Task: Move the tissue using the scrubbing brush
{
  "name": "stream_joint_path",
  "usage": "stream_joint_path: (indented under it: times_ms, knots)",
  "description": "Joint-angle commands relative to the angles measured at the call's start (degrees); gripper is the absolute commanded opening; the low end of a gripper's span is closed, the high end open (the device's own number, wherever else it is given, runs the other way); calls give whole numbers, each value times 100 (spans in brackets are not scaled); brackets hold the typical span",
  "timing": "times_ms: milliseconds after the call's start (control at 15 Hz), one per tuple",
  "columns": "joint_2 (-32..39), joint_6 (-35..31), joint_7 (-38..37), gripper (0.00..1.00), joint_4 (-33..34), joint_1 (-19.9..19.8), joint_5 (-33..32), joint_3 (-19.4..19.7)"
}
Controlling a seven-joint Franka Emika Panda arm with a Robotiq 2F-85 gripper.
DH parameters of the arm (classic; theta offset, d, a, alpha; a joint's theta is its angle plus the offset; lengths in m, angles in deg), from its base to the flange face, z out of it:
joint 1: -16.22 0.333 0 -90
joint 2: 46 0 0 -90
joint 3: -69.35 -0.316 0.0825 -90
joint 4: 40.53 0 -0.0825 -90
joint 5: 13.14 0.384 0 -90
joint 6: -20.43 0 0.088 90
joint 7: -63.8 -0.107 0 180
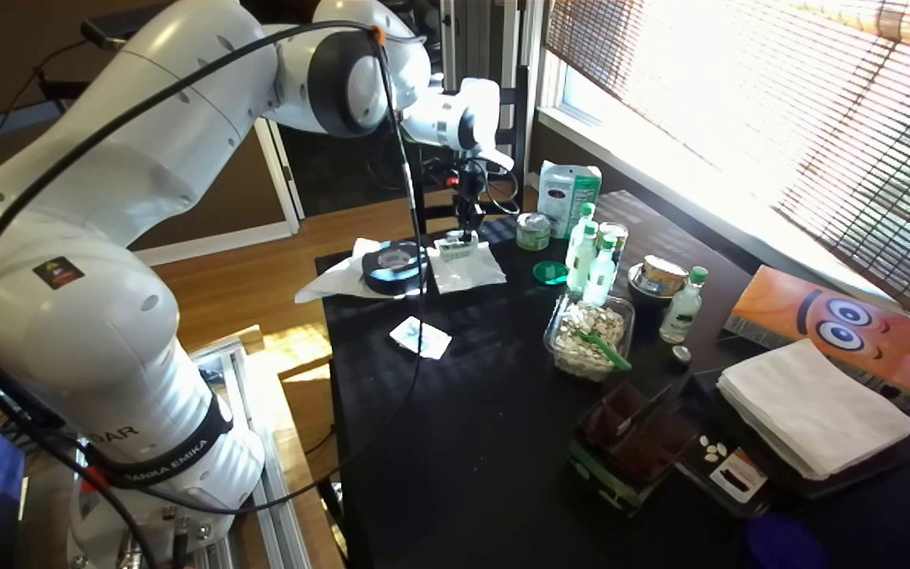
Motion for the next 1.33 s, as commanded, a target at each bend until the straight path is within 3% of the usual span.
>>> stream_joint_path:
  times_ms: [0, 333, 533, 867, 933, 1067, 1133, 1267]
  knots:
    - [-325, 388, -141, 6, -721, -36, -92, 214]
    - [-972, 203, -328, 6, -1070, 347, -607, 622]
    - [-1135, -113, -379, 6, -886, 561, -943, 733]
    - [-647, -824, 199, 6, -159, 135, -720, 72]
    - [-936, -569, -70, 23, -474, 371, -791, 315]
    - [-813, -763, 35, 23, -403, 261, -790, 191]
    - [-768, -808, 59, 6, -381, 224, -790, 174]
    - [-586, -949, 84, 6, -113, 109, -800, 144]
